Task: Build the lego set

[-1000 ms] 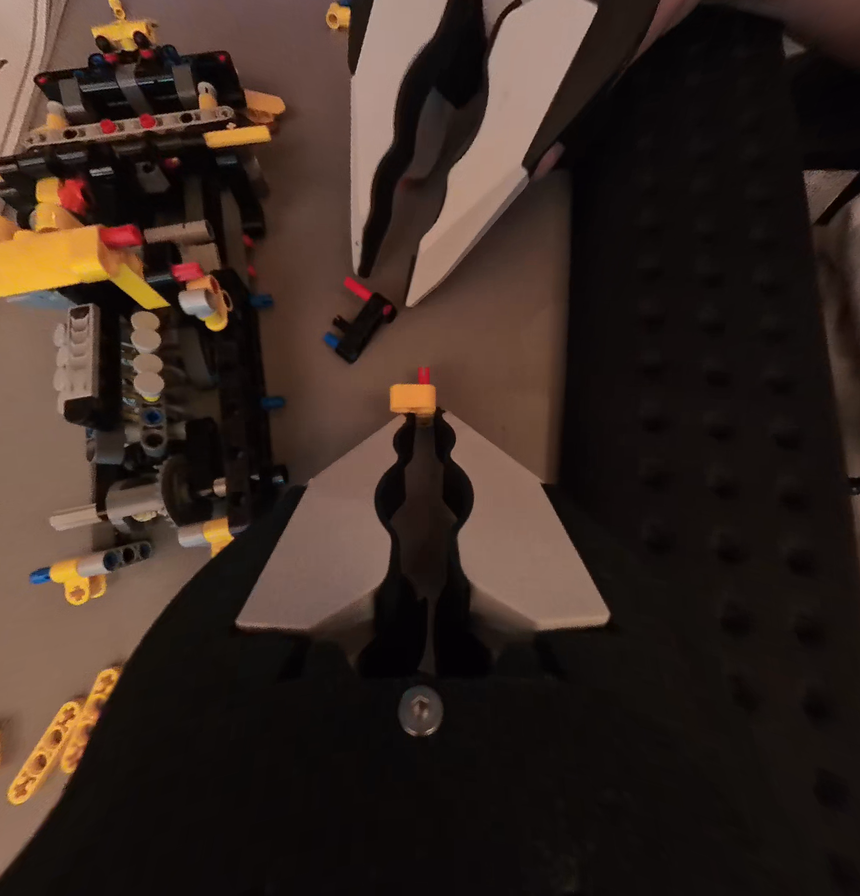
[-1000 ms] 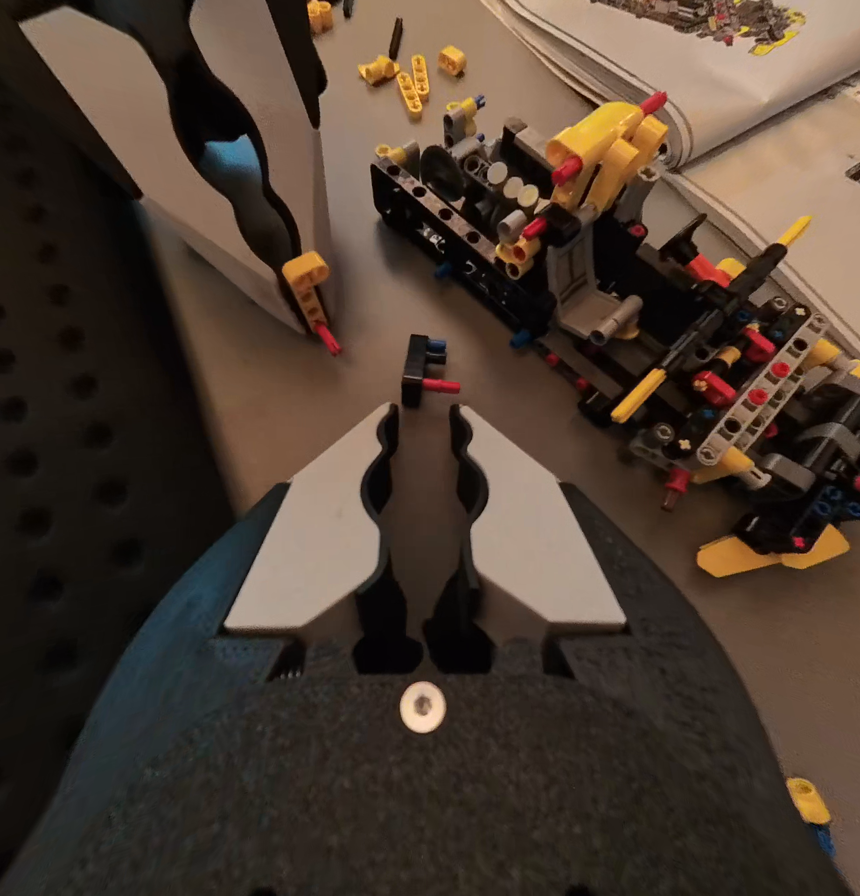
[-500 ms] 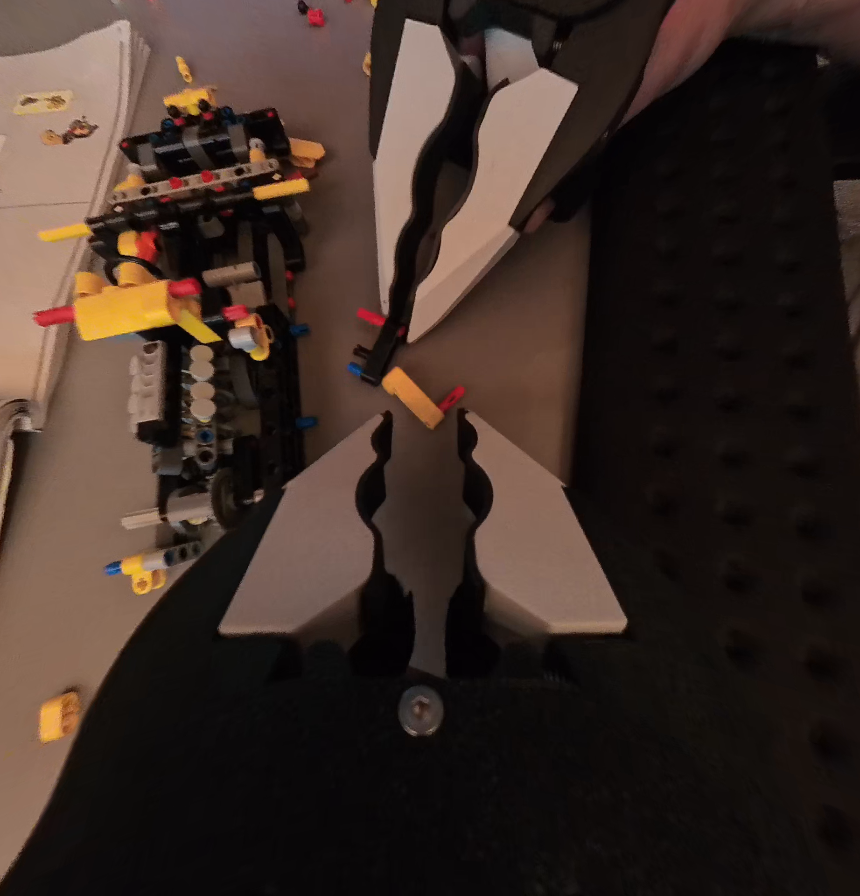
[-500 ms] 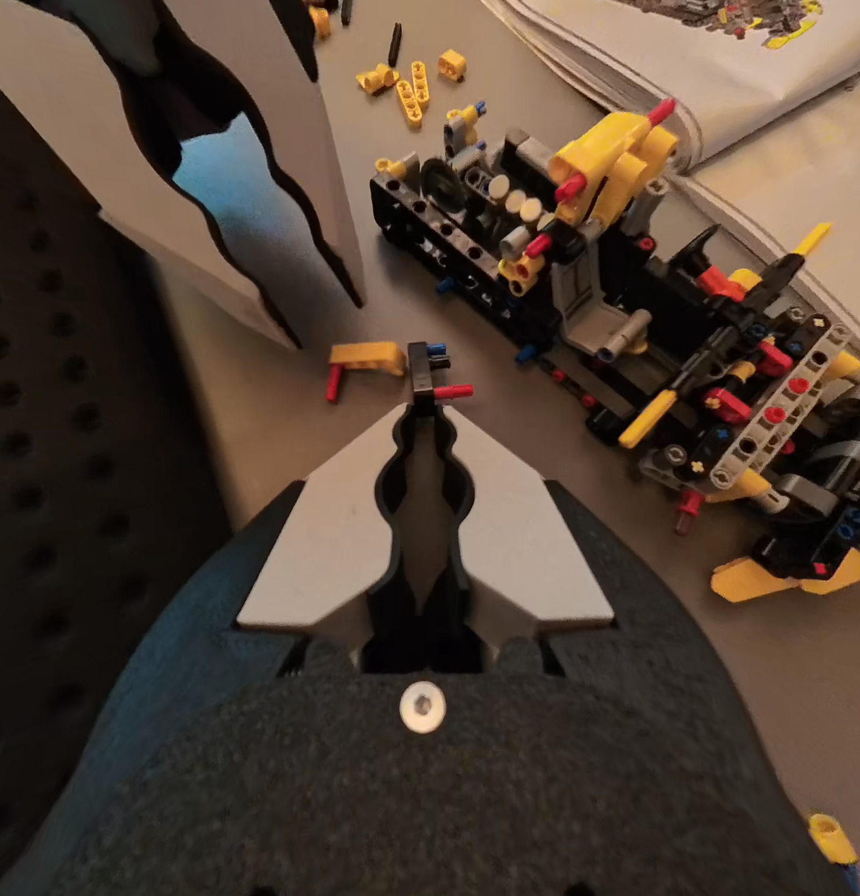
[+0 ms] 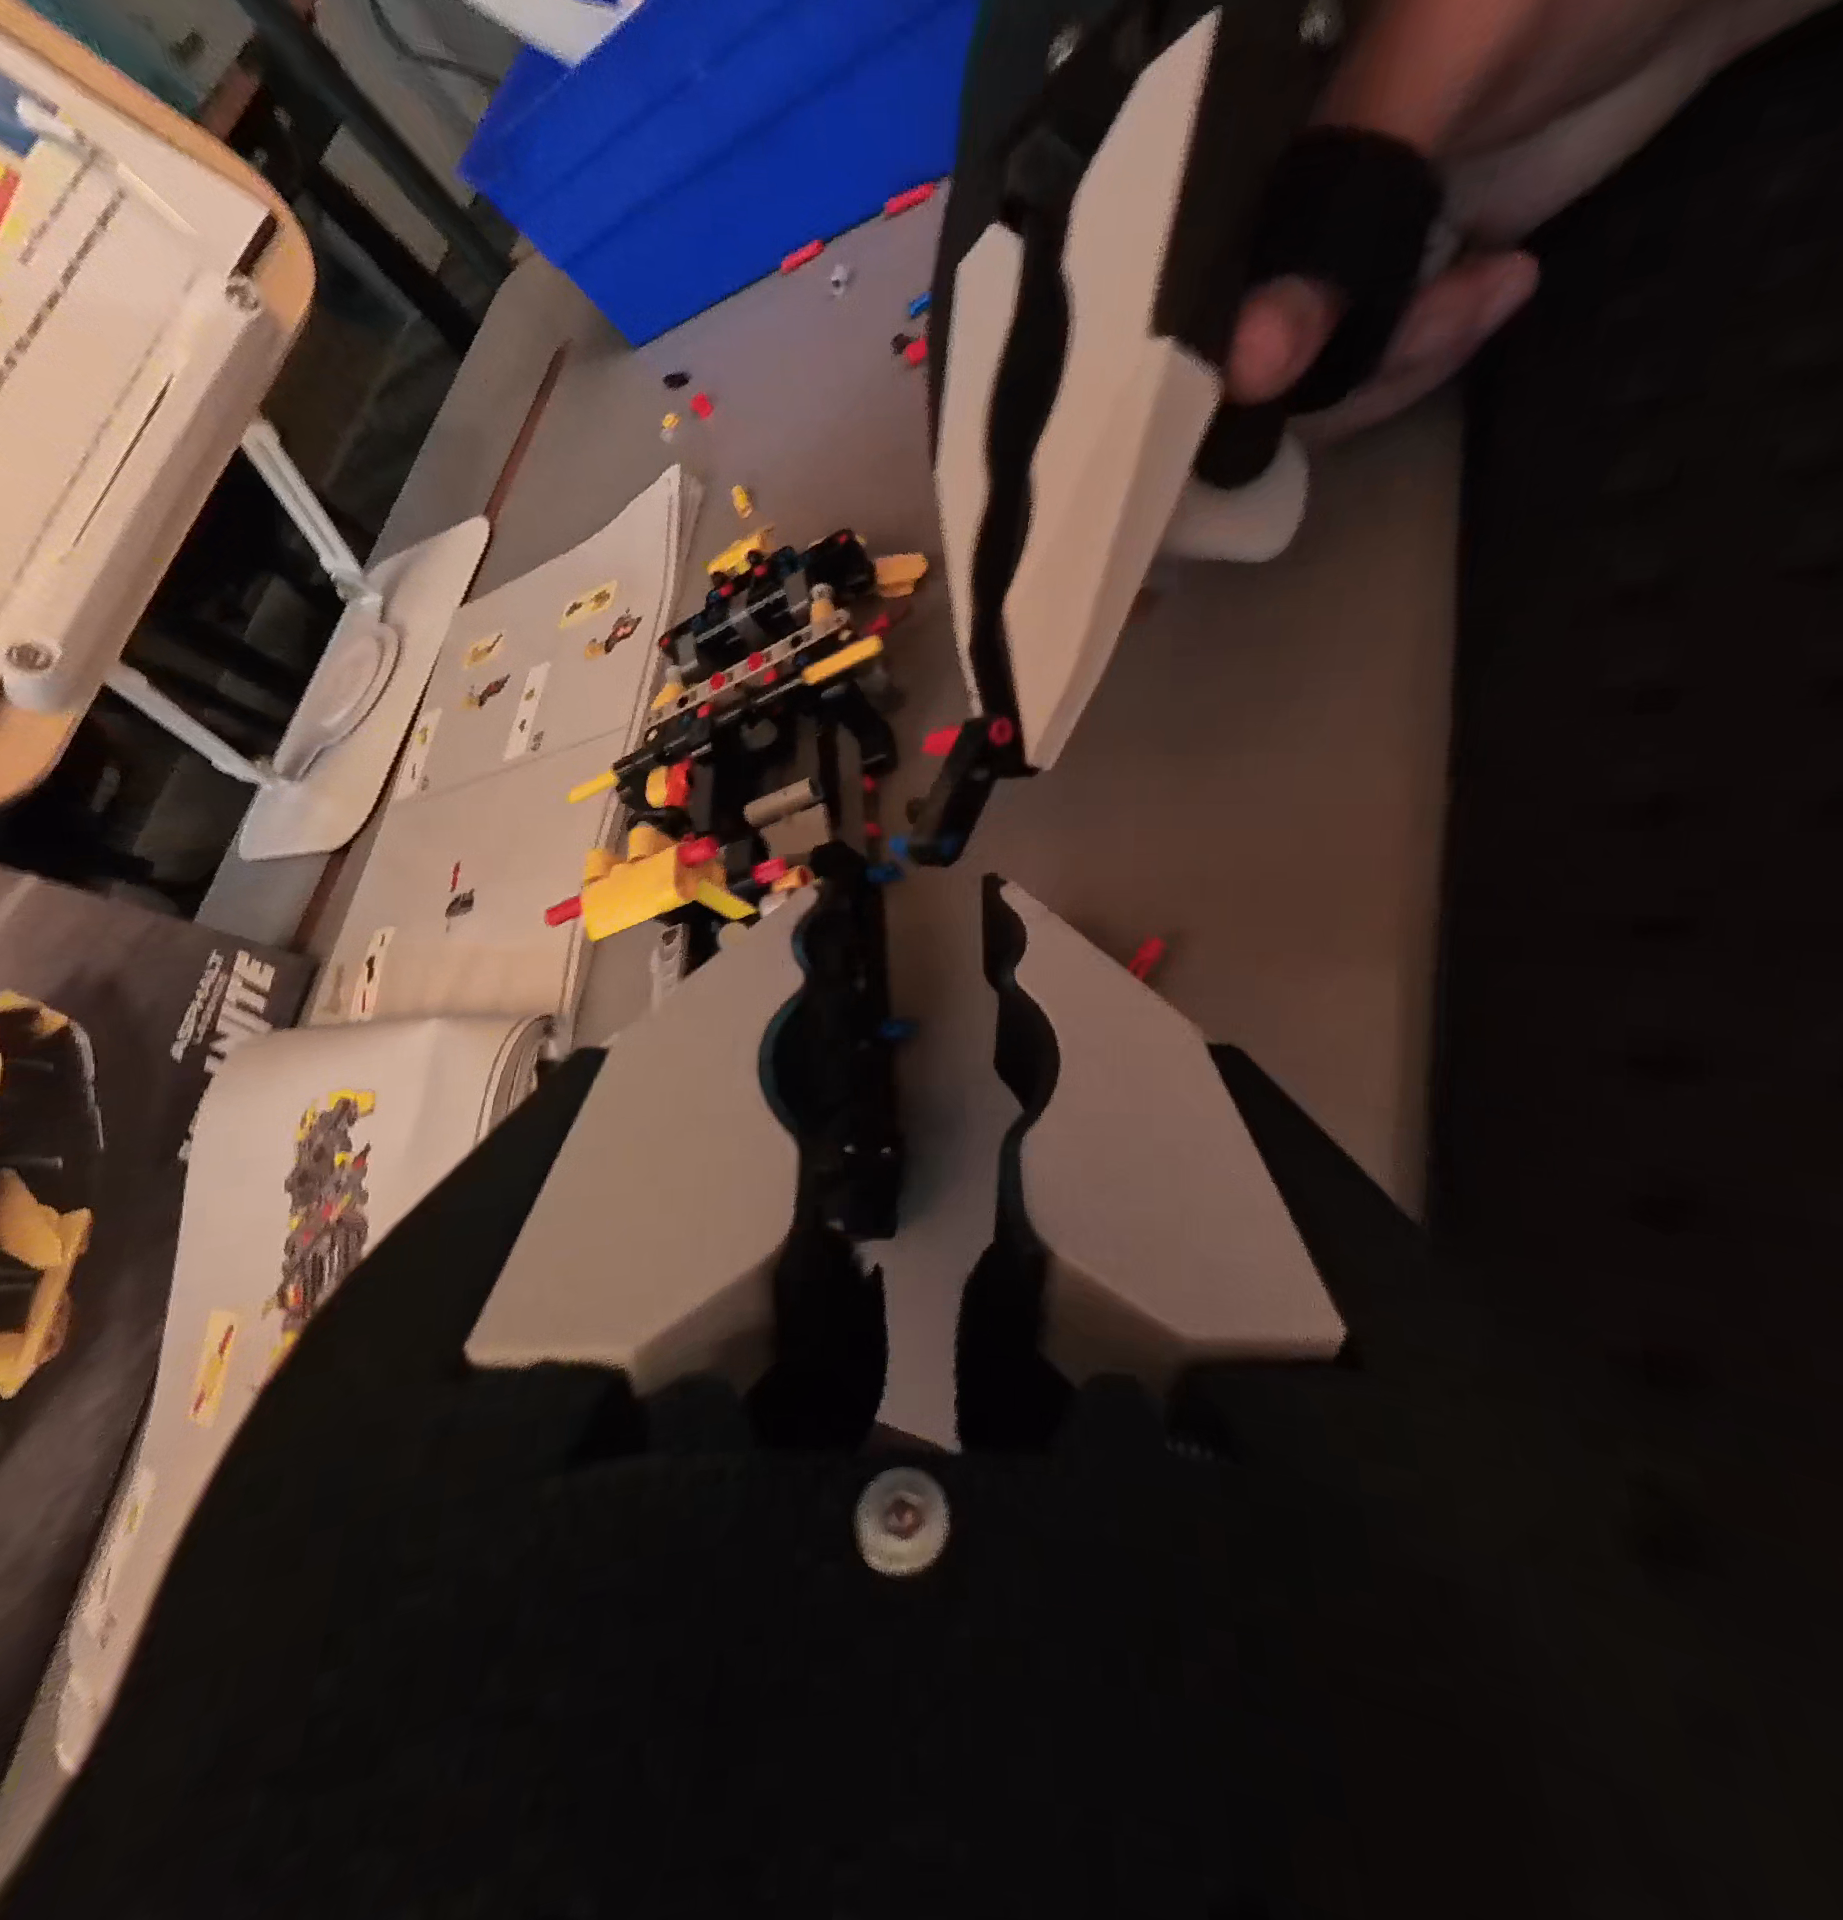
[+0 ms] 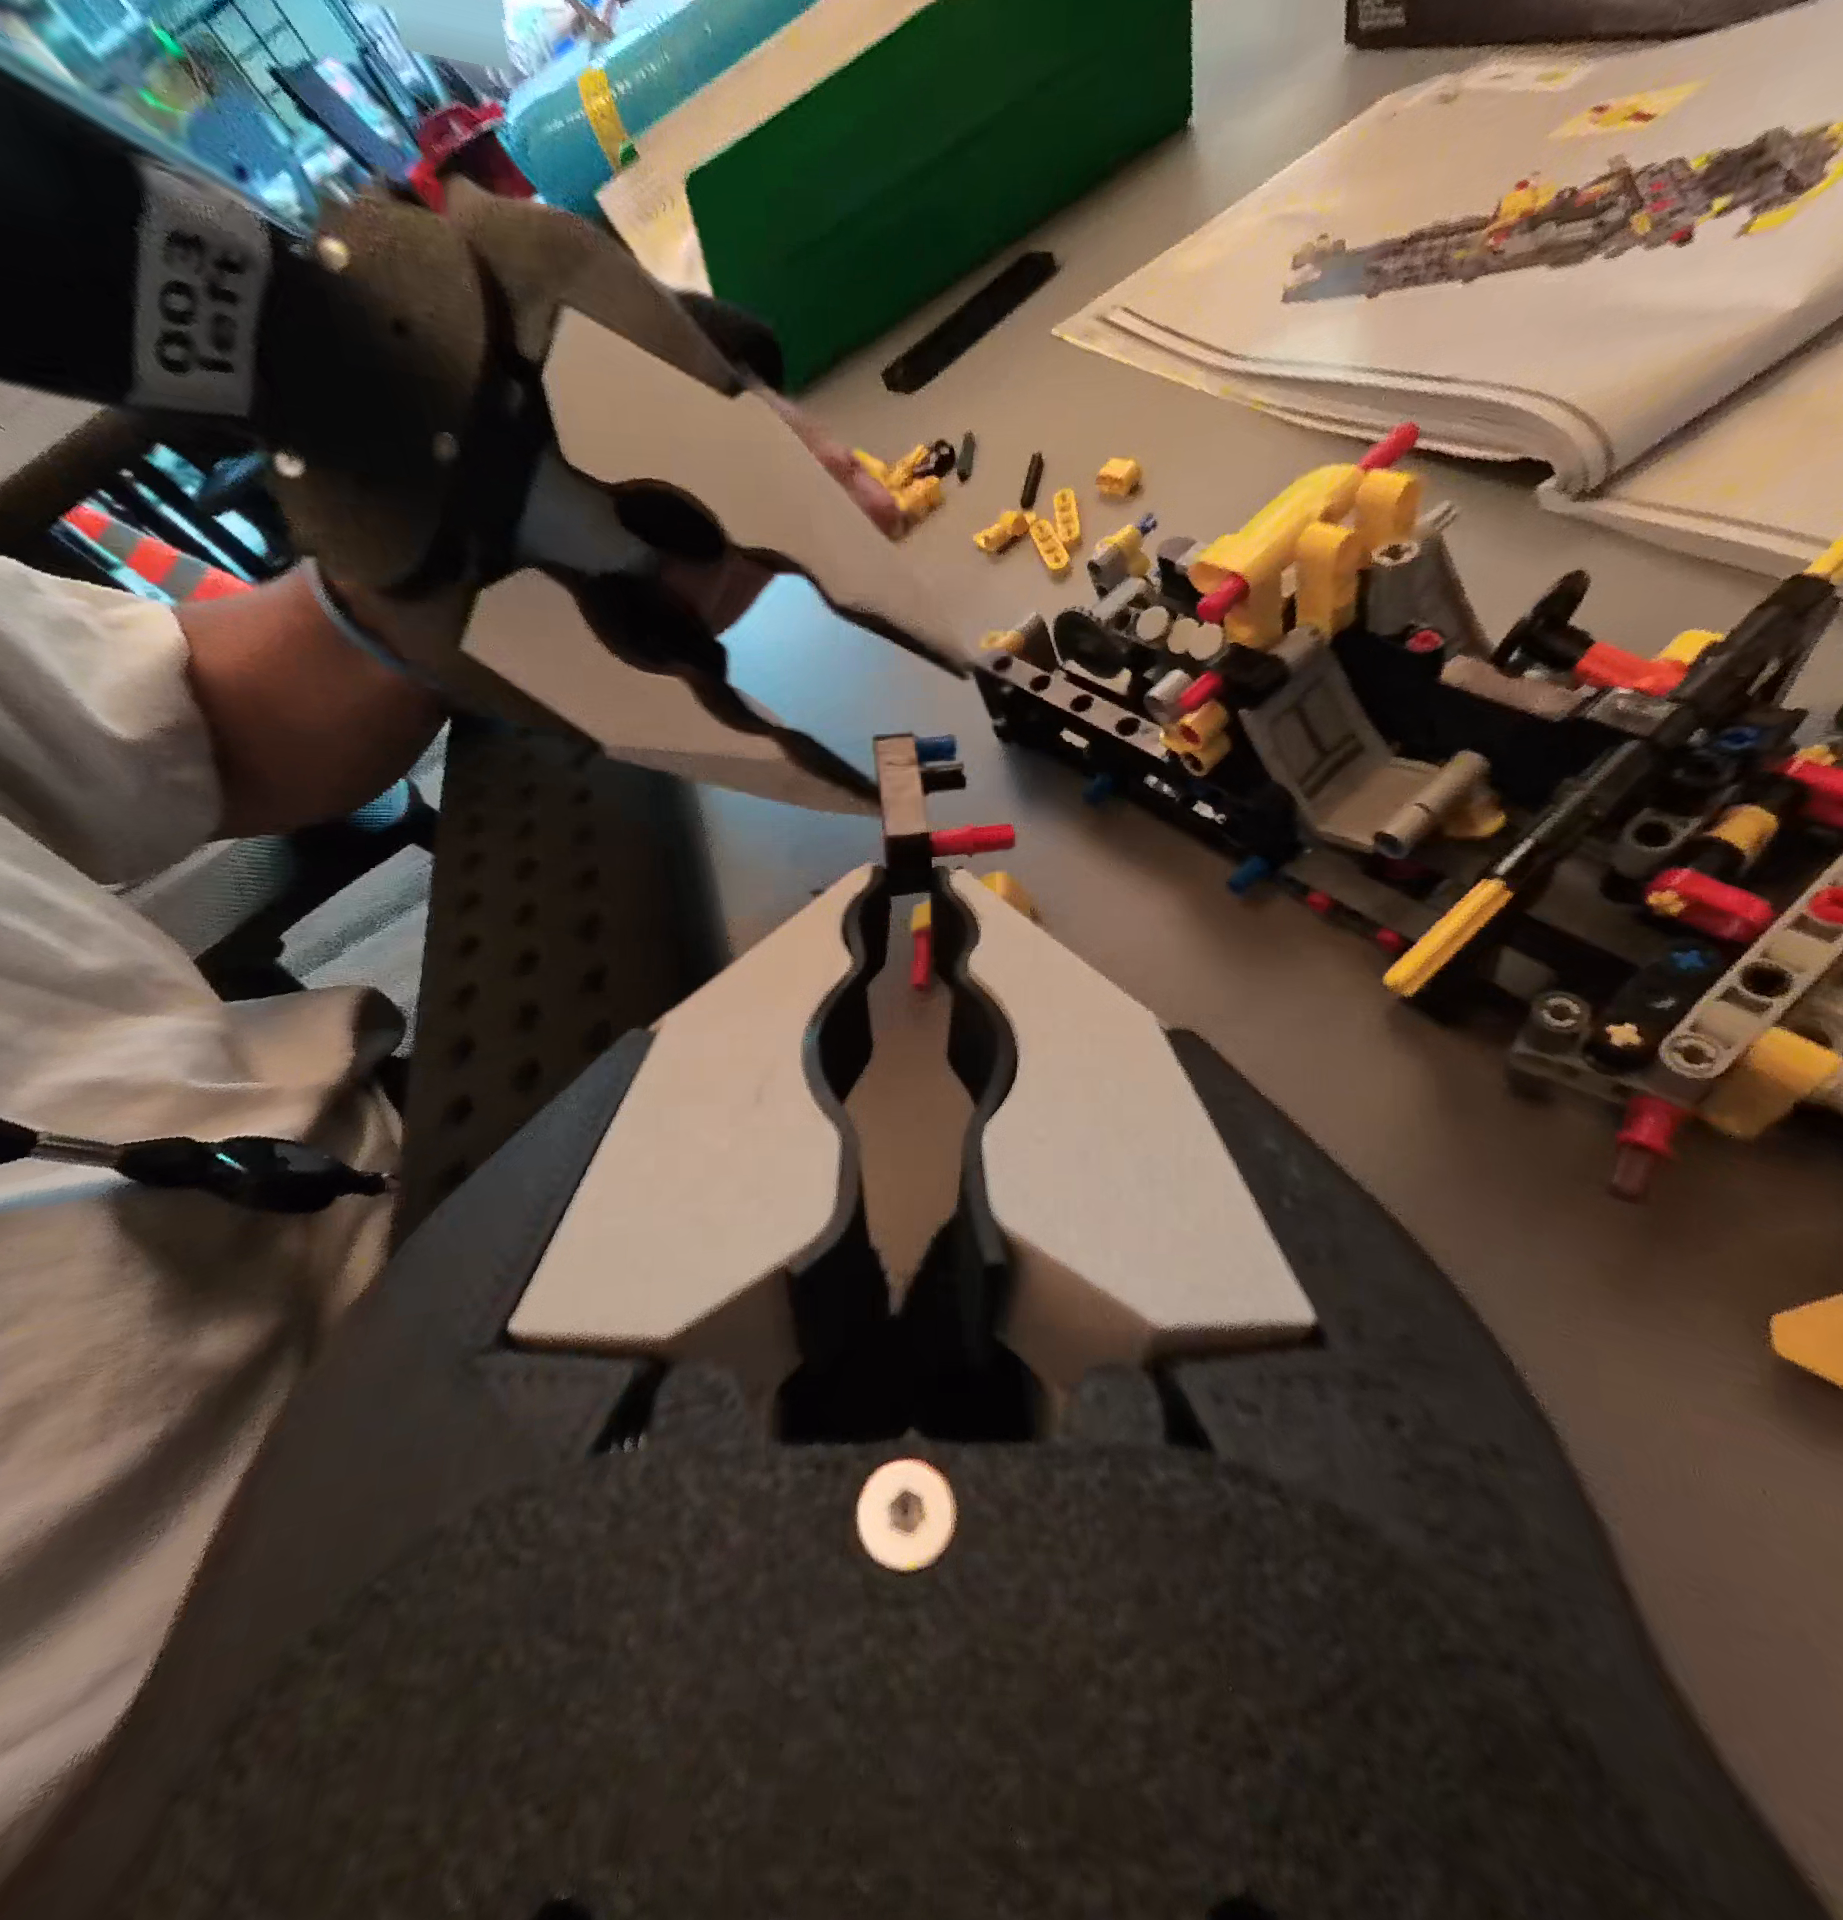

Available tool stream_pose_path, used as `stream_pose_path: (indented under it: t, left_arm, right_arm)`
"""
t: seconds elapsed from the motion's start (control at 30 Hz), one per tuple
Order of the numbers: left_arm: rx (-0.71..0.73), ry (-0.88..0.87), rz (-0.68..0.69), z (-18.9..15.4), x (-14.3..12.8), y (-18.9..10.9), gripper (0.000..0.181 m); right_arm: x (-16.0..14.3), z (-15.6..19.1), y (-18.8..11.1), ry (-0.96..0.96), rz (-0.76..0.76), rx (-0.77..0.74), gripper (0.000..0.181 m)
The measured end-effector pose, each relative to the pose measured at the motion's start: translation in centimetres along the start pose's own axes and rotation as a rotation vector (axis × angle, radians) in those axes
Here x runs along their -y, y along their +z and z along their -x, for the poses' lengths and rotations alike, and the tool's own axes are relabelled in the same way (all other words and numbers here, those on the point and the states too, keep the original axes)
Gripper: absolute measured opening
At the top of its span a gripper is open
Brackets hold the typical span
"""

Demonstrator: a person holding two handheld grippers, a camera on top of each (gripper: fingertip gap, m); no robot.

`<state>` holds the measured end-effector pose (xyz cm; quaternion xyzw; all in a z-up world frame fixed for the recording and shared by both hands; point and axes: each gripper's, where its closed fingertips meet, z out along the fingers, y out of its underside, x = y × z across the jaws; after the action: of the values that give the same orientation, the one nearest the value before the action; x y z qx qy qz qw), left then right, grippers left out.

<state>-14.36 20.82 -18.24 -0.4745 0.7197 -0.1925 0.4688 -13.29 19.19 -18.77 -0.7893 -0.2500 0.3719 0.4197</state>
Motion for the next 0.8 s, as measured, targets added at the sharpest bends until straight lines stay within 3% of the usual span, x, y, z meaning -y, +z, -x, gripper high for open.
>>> stream_pose_path:
  t: [0.13,0.27,0.37,0.47,0.53,0.6,0.8]
  left_arm:
    - [0.035,0.101,0.004,-0.7,0.3,0.4,0.027]
    - [0.061,0.115,-0.004,-0.8,0.3,1.0,0.01]
    - [-0.004,-0.111,-0.15,-0.3,2.0,0.4,0.009]
    - [-0.251,-0.55,-0.451,0.5,6.1,-2.3,0.009]
    - [-0.406,-0.762,-0.678,1.8,8.5,-4.9,0.009]
    - [-0.519,-0.855,-0.809,2.3,9.7,-6.5,0.008]
    - [-0.649,-0.9,-0.795,0.6,10.1,-5.8,0.008]
  right_arm:
    - [-0.7,0.3,0.5,-0.01,0.043,0.014,0.007]
    - [0.3,0.2,-0.1,-0.01,-0.021,0.012,0.007]
    - [3.3,1.5,-2.0,-0.068,-0.223,0.069,0.018]
    - [6.2,3.1,-4.7,-0.114,-0.448,0.142,0.031]
    - [7.1,3.5,-5.4,-0.094,-0.522,0.174,0.031]
    - [7.5,4.6,-5.0,-0.057,-0.534,0.245,0.03]
    - [8.6,7.1,-3.5,0.024,-0.575,0.385,0.022]
